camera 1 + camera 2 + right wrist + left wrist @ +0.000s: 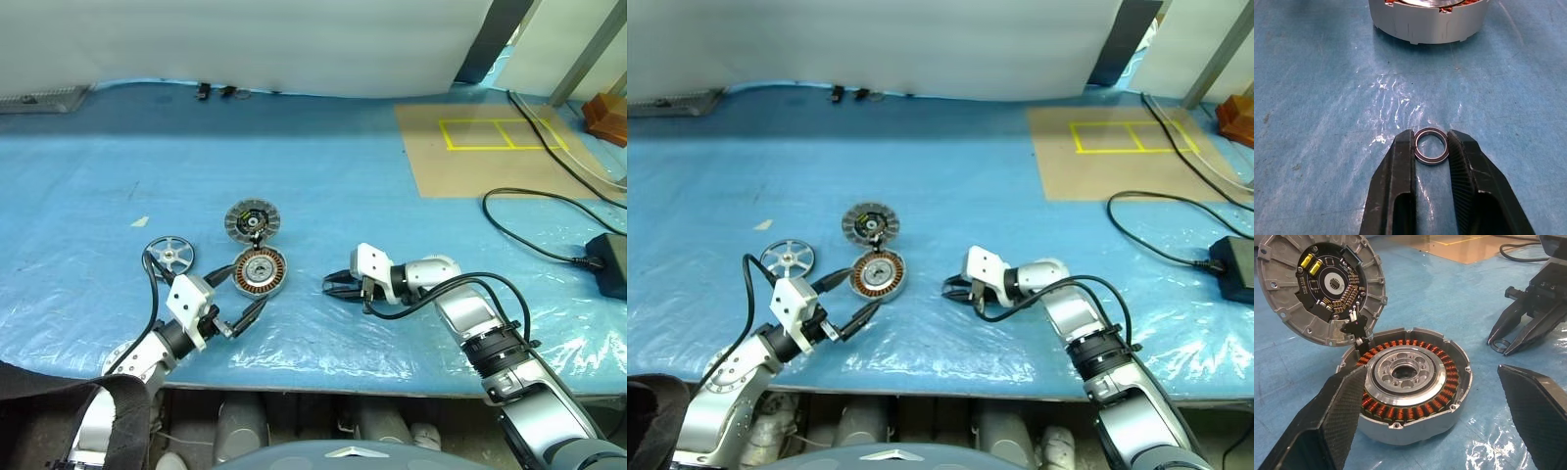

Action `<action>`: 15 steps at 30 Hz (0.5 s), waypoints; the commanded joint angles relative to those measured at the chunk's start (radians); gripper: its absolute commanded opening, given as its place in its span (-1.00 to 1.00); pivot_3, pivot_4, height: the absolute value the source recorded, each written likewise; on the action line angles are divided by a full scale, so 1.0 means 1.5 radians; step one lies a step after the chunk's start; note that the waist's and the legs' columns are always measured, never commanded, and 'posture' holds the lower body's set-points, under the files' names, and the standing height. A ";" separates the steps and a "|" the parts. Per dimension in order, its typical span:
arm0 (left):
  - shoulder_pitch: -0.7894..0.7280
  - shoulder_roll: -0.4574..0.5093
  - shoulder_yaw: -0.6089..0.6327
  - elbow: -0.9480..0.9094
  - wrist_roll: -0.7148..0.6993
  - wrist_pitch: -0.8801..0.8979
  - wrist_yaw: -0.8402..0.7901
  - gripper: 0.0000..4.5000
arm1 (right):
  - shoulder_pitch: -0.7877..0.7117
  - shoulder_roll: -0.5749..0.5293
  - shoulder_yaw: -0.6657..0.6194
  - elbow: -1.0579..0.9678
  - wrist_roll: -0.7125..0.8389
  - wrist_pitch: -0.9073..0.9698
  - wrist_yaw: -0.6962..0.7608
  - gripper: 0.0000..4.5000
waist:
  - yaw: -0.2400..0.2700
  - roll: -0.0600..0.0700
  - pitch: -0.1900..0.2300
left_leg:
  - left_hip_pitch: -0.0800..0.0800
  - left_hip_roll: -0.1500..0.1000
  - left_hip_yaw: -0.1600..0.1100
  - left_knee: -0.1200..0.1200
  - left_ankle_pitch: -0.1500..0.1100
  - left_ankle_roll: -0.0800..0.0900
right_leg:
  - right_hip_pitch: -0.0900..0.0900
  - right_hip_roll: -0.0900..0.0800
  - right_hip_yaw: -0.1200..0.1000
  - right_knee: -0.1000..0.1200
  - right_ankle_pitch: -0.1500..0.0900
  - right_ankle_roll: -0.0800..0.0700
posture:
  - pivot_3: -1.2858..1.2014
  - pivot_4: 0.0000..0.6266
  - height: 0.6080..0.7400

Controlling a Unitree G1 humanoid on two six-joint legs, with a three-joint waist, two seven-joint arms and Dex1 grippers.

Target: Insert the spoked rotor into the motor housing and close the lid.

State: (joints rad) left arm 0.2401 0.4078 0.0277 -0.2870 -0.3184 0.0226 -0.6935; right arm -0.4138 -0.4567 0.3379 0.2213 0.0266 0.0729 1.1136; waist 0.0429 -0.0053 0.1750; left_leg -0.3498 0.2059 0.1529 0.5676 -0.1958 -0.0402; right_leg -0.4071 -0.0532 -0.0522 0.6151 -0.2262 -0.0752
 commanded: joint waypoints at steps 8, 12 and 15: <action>0.055 0.016 0.052 -0.051 -0.022 -0.011 0.010 1.00 | -0.047 0.047 -0.021 -0.131 0.100 0.146 0.017 -0.74 | -0.001 0.000 0.000 | 0.000 0.000 0.000 -0.001 0.000 0.000 | -0.001 0.000 0.000 -0.001 0.000 0.000 | 0.03 -0.52 1.00; 0.072 0.012 0.064 -0.061 -0.025 -0.013 0.016 1.00 | -0.083 0.079 -0.022 -0.191 0.141 0.234 -0.007 -0.74 | 0.000 0.000 0.000 | 0.001 0.000 0.000 -0.002 0.000 0.000 | -0.001 0.000 0.000 -0.002 0.000 0.000 | 0.03 -0.52 1.00; 0.082 0.004 0.062 -0.064 -0.021 -0.017 0.024 1.00 | -0.116 0.098 0.006 -0.198 0.131 0.274 -0.019 -0.74 | 0.000 0.000 0.000 | 0.001 0.000 0.000 -0.003 0.000 0.000 | -0.001 0.000 -0.001 -0.004 0.001 -0.001 | 0.03 -0.52 1.00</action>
State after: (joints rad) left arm 0.3579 0.4181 0.1098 -0.3368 -0.3410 0.0184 -0.6659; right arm -0.5570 -0.3175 0.3314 -0.0485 0.2105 0.4513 1.0956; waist 0.0432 -0.0050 0.1752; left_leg -0.3486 0.2060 0.1522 0.5621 -0.1958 -0.0403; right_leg -0.4080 -0.0528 -0.0532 0.6081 -0.2237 -0.0796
